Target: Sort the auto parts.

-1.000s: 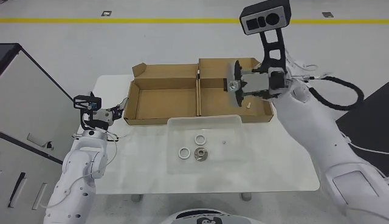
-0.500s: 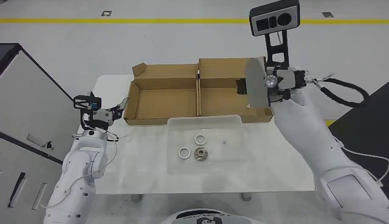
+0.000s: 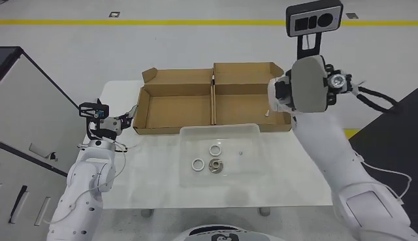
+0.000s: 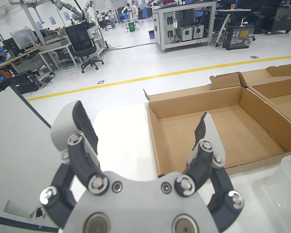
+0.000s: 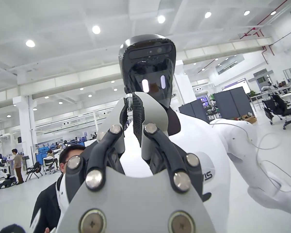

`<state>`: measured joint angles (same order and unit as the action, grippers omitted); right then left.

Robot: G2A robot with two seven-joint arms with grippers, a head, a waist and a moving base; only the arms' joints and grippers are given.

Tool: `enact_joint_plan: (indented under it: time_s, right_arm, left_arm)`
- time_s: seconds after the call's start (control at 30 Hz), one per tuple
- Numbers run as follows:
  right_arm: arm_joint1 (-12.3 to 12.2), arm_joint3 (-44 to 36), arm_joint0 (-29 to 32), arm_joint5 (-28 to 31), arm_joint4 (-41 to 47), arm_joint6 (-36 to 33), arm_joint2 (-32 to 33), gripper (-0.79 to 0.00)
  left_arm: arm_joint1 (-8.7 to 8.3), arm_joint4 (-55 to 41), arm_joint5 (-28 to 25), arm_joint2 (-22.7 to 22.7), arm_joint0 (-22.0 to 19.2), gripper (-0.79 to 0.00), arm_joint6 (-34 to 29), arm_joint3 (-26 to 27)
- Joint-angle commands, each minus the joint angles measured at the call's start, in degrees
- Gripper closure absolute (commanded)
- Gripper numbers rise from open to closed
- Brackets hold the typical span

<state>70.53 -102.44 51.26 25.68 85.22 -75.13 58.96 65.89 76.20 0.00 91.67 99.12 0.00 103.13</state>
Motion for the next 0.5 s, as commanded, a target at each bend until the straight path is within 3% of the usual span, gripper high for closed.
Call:
enact_joint_plan:
  time_s: [0.0, 0.3, 0.47]
  right_arm:
    - [0.19, 0.37, -0.14, -0.44, -1.33, 0.52, 0.23, 0.000]
    - [-0.03, 1.73, -2.70, -7.41, -19.58, 3.61, 1.49, 0.000]
    - [0.16, 0.69, -2.70, -8.74, -21.96, 4.72, 1.61, 0.000]
  left_arm:
    - [0.00, 0.00, 0.00, 0.00, 0.00, -0.785, 0.00, 0.00]
    - [0.00, 0.00, 0.00, 0.00, 0.00, -0.785, 0.00, 0.00]
    - [0.00, 0.00, 0.00, 0.00, 0.00, -0.785, 0.00, 0.00]
